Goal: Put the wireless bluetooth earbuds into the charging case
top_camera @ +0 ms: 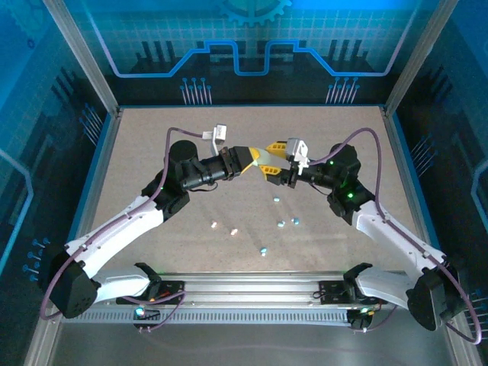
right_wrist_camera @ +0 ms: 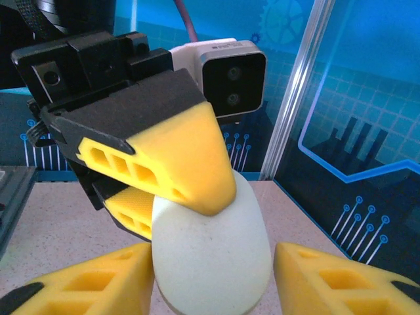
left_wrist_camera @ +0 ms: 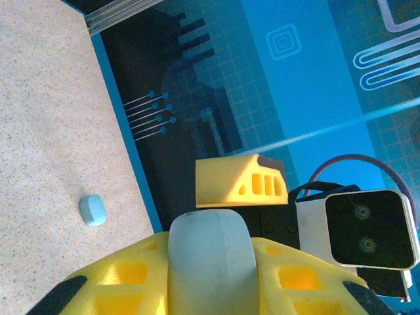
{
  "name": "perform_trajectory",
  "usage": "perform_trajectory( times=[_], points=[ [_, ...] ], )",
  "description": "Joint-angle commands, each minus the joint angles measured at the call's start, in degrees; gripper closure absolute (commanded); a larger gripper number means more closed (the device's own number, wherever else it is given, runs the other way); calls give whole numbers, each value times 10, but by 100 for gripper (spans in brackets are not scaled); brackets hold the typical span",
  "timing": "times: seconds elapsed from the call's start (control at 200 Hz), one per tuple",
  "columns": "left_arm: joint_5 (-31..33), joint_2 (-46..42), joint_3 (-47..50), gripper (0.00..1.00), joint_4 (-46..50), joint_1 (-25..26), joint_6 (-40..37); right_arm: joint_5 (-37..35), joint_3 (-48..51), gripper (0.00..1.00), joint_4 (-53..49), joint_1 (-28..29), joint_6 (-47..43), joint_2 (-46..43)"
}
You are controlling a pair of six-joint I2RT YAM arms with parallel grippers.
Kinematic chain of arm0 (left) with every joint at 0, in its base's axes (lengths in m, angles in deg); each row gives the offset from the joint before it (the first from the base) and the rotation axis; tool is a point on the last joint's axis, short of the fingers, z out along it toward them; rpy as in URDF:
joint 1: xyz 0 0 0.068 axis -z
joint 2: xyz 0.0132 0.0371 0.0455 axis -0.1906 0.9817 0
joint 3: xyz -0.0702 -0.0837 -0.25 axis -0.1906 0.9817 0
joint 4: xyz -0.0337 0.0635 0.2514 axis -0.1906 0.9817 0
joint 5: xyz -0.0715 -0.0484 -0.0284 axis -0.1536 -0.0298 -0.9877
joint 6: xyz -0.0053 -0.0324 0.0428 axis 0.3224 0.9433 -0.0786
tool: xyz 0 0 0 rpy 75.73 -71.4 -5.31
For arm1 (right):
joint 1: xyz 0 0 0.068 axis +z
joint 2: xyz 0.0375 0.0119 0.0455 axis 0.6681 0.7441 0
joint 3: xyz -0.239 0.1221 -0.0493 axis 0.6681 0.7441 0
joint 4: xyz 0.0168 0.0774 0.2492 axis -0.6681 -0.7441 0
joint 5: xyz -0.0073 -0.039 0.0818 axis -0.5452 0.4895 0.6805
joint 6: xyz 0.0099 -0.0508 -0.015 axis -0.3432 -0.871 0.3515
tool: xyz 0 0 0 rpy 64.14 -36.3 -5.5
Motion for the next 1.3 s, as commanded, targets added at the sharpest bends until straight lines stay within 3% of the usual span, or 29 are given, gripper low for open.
perform_trajectory(
  times=[0.0, 0.71, 0.835, 1.041, 1.296],
  points=[
    [-25, 2, -3, 92, -21, 0, 10, 3, -24, 51, 12, 5, -6, 5],
    [-37, 0, -5, 90, -28, -1, 5, -3, -25, 50, -9, 6, -12, 15],
    [-36, -2, -5, 89, -24, 0, 2, -6, -25, 55, -6, 6, -7, 14],
    [-29, -6, -5, 89, -12, 0, -4, -18, -25, 49, 0, 6, -3, 1],
    [-30, -5, -5, 89, -11, 0, -4, -12, -25, 52, 3, 6, -1, 0]
  ],
)
